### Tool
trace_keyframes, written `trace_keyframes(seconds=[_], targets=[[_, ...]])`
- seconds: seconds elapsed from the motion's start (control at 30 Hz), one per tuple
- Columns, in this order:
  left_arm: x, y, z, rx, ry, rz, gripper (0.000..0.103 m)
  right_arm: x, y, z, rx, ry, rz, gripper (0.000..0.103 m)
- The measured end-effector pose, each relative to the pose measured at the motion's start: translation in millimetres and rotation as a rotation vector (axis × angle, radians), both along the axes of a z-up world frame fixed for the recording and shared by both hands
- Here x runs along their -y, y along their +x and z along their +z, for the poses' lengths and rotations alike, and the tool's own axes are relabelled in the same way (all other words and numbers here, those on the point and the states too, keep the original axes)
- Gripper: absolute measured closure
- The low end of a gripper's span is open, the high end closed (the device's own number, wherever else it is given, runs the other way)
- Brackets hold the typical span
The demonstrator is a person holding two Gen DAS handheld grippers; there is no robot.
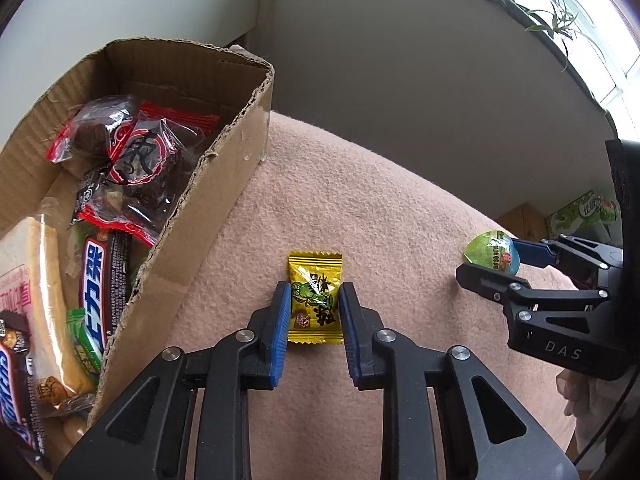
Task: Organize snacks
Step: 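Close the left tool on the yellow candy while the right tool grasps the round snack pack, then carry the yellow candy and round snack pack into the box and open both tools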
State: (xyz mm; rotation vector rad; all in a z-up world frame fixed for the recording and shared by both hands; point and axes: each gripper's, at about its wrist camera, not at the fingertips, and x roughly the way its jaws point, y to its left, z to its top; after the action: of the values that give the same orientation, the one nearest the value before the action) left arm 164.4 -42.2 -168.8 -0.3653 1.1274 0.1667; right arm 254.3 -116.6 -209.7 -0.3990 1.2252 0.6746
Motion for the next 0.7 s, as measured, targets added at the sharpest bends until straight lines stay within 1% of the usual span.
trace_keyframes(seconds=[0.07,0.2,0.33,0.37,0.5,0.7], targets=[[4.7,-1.7,-0.2,0.007,0.019,-0.015,0.082,0.6,0.8,0.3,-0.001,-0.005,0.005,0.058],[7.2,-6.8,-2.7,0.021,0.016,-0.022,0.083,2.1,-2.4,1.3,0.007,-0.010,0.009,0.061],[4.4,-19.7,-3.0,0.025,0.003,-0.030,0.083,6.6,-9.0,3.7,0.008,0.003,-0.008,0.063],[-1.2,-20.9,-4.6,0.025,-0.001,-0.030,0.083,7.4,-10.3,3.7,0.005,0.010,-0.010,0.064],[-2.3,-26.4,-4.6,0.028,-0.009,-0.027,0.084,12.7,-17.5,5.4,0.001,0.032,-0.024,0.066],[-6.3,-36.1,-1.5,0.034,-0.039,-0.037,0.084,18.9,-30.4,11.5,0.017,0.038,-0.030,0.067]])
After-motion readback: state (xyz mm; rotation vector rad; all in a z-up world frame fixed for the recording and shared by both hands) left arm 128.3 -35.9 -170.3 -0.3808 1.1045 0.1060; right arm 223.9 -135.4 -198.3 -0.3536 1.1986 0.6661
